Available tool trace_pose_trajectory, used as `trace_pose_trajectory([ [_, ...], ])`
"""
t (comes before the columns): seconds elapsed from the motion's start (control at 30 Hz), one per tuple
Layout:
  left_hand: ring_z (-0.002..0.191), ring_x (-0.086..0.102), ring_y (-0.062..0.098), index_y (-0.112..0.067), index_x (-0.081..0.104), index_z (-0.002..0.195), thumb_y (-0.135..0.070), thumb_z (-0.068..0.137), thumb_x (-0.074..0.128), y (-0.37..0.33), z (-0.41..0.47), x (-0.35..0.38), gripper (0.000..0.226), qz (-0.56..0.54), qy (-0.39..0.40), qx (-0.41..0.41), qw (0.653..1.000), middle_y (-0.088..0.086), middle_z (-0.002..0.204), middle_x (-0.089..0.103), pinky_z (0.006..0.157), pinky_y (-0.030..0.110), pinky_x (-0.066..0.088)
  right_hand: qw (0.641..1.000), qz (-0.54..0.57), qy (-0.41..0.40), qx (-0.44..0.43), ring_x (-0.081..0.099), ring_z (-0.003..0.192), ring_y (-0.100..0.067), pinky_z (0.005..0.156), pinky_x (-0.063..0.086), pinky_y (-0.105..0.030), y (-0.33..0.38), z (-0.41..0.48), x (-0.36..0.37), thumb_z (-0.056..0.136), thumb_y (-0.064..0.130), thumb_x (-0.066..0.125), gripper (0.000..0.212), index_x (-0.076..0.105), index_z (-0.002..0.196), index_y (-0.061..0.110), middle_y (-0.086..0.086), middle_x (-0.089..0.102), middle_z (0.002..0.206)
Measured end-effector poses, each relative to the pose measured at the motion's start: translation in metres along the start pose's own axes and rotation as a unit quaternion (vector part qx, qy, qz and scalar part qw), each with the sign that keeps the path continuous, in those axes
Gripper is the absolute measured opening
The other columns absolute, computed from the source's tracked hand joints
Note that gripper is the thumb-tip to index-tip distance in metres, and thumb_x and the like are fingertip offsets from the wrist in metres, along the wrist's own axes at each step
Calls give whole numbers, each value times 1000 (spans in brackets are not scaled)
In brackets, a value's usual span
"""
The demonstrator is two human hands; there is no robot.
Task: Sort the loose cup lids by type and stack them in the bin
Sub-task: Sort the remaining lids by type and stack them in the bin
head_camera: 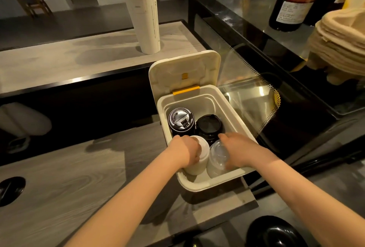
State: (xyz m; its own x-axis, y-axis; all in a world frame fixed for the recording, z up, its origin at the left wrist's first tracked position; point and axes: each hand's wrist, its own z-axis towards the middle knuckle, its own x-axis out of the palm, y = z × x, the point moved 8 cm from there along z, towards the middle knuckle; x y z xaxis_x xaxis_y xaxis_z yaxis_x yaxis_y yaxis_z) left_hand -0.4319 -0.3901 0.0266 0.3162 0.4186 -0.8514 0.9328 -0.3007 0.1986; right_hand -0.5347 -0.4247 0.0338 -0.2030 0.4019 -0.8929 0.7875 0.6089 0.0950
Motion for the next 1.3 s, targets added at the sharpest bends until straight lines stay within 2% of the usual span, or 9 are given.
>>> trace_pose_trajectory([
  [0.1, 103, 55, 25, -15, 60, 108, -32, 93, 44, 16, -7, -12, 27, -79, -86, -36, 992, 4, 115, 56, 73, 33, 35, 994, 108, -14, -18, 34, 134, -20, 105, 37, -31, 0, 0, -14, 79, 37, 70, 91, 16, 150, 20, 0, 32, 147],
  [0.27, 126, 45, 26, -23, 40, 139, -48, 87, 55, 24, 7, -2, 61, -113, -51, -54, 991, 3, 141, 41, 92, 39, 40, 999, 43, -13, 1, 56, 107, -21, 86, 50, -32, -1, 3, -19, 83, 30, 63, 46, 54, 128, 24, -1, 57, 122],
  [0.4, 120, 49, 26, -26, 32, 143, -56, 83, 57, 21, 17, 5, 72, -86, -32, -49, 995, 3, 140, 43, 90, 39, 42, 1000, 27, -6, -9, 54, 110, -19, 88, 49, -34, 4, 1, -8, 77, 47, 68, 60, 48, 131, 29, 3, 55, 122],
  [0.57, 114, 53, 25, -25, 34, 142, -54, 80, 62, 23, 16, 3, 74, -100, -41, -54, 993, 2, 131, 49, 88, 39, 48, 999, 13, 40, 18, 57, 105, -22, 77, 47, -30, -5, 11, 2, 83, 41, 63, 46, 54, 123, 21, -2, 60, 117],
  [0.67, 115, 53, 25, -25, 35, 141, -54, 79, 63, 24, 19, 5, 74, -100, -34, -57, 993, 2, 131, 49, 87, 39, 49, 996, -25, 86, 24, 59, 102, -23, 82, 52, -33, -3, 26, 12, 84, 43, 61, 43, 57, 116, 15, -5, 62, 112],
  [0.97, 119, 50, 28, -23, 35, 142, -54, 81, 63, 24, 21, 6, 74, -101, -10, -64, 993, 5, 135, 46, 89, 41, 49, 994, -36, 95, 35, 60, 101, -23, 84, 53, -34, -2, 28, 17, 85, 44, 58, 61, 46, 136, 14, -6, 61, 114],
  [1.07, 113, 52, 26, -20, 42, 137, -57, 81, 59, 26, 15, 3, 69, -114, -31, -66, 991, 6, 126, 52, 88, 39, 50, 998, 37, 48, 16, 52, 116, -26, 94, 47, -36, -2, 24, -6, 92, 46, 52, 59, 42, 139, 12, -9, 54, 129],
  [1.2, 119, 45, 24, -16, 53, 129, -42, 95, 43, 57, 3, -28, 44, -99, -200, -87, 971, 6, 129, 50, 91, 39, 43, 991, 76, -107, -26, 44, 125, -25, 101, 40, -38, 0, 41, -37, 98, 29, 43, 46, 40, 142, 17, -5, 43, 140],
  [1.3, 139, 25, 25, -19, 38, 143, -34, 99, 36, 75, 13, -21, 47, -74, -145, -102, 981, 7, 153, 26, 104, 42, 32, 994, 55, -84, -39, 32, 135, -28, 107, 34, -37, 5, 63, -25, 99, 23, 40, 44, 39, 143, 26, -5, 29, 151],
])
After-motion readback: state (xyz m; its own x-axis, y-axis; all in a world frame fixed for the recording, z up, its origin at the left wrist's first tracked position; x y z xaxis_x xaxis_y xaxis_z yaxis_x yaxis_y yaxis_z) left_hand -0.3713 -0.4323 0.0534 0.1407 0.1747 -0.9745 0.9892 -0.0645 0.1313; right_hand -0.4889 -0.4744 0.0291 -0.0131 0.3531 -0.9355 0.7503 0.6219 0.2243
